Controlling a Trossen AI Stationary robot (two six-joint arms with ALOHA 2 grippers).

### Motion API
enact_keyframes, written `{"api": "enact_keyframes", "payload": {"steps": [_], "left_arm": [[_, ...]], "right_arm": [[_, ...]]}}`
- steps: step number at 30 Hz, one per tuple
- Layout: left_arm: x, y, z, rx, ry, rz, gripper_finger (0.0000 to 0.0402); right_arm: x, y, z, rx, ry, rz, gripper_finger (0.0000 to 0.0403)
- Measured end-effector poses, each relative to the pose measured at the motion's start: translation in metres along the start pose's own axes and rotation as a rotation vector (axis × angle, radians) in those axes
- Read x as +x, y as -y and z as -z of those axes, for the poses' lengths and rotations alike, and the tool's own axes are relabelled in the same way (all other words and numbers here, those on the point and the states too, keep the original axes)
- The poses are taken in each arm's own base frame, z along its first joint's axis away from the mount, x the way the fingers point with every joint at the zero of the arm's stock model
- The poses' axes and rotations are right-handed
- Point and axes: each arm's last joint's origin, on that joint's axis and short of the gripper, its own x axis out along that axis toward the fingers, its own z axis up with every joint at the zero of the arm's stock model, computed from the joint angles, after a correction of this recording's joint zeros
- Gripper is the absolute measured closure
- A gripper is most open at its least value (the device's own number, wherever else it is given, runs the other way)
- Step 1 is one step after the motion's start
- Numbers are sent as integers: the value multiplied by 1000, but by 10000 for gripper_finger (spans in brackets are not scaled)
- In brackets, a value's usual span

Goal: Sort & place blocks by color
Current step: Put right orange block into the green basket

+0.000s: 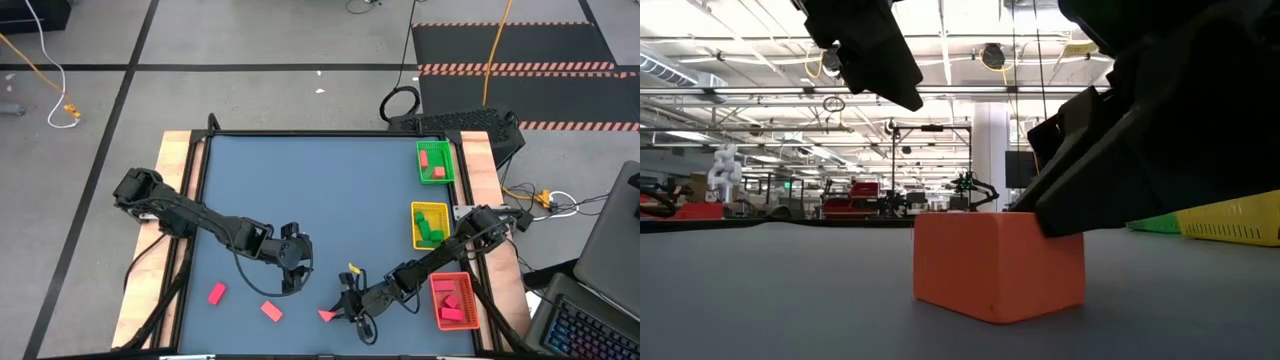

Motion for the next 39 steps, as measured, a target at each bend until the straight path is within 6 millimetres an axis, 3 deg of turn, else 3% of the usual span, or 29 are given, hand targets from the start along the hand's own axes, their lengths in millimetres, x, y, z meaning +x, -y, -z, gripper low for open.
{"api": "enact_keyframes", "payload": {"steps": [6,14,23,29,35,39], "left_arm": [[0,0,0,-4,-1,0,213],[0,2,2,1,-7,2,213],[0,2,2,-2,-8,2,213],[-1,3,2,1,-10,4,213],[-1,3,3,3,-15,2,213],[-1,3,3,3,-15,2,213]], "right_arm": [[1,5,0,8,-8,28,349],[0,9,1,-23,-4,121,398],[0,14,2,-68,-29,126,397],[-6,13,-9,-60,18,125,344],[-12,10,-25,-17,119,105,255],[-10,11,-23,75,118,104,191]]}}
